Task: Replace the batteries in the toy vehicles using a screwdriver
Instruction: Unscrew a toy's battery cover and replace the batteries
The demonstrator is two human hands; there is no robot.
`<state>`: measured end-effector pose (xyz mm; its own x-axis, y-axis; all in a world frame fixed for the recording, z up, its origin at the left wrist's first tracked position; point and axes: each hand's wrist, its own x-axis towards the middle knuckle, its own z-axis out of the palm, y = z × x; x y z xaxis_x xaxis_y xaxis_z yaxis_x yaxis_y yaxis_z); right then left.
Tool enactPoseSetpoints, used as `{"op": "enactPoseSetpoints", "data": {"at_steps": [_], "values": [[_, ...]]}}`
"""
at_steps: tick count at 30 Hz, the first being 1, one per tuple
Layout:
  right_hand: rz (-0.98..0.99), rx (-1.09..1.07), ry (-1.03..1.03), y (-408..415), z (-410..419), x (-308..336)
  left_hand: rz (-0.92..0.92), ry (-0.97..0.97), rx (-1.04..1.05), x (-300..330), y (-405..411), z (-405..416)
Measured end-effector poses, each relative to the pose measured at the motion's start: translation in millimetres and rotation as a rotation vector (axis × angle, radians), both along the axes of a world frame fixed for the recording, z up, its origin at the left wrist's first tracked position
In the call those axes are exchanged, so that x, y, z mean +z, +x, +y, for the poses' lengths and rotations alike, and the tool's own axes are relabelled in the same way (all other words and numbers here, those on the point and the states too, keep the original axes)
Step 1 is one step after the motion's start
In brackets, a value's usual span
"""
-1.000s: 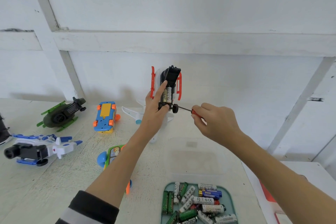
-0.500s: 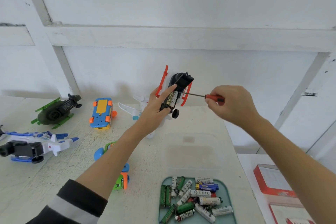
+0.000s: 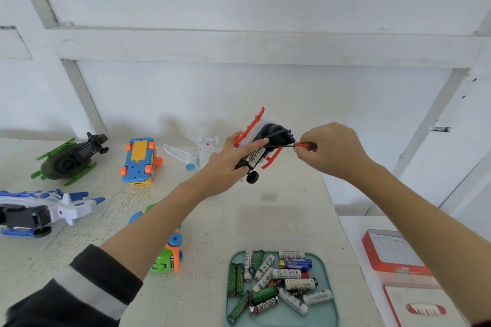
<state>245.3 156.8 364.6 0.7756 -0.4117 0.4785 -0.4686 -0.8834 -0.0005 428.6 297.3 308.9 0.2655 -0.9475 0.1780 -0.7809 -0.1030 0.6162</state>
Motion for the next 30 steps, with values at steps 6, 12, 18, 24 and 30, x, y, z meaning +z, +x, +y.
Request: {"op": "enactPoseSetpoints", "data": {"at_steps": [6,12,18,24,30], "values": [[0.055,-0.021,0.104,-4,2,-2,-0.114,0.103,-0.023,-5,-4,-3],[0.118,-0.071,-0.013,-6,7,0,-0.015,0.091,0.0,-3,-7,-7],[0.104,-0.047,0.0,-2,5,1,0.053,0.082,-0.003,-4,-5,-11],[0.114,-0.039,0.084,-6,-1,8,-0.07,0.134,-0.028,-3,0,-9],[0.177,-0.061,0.131,-12,-7,6,-0.148,0.177,-0.072,-7,1,-11]]}}
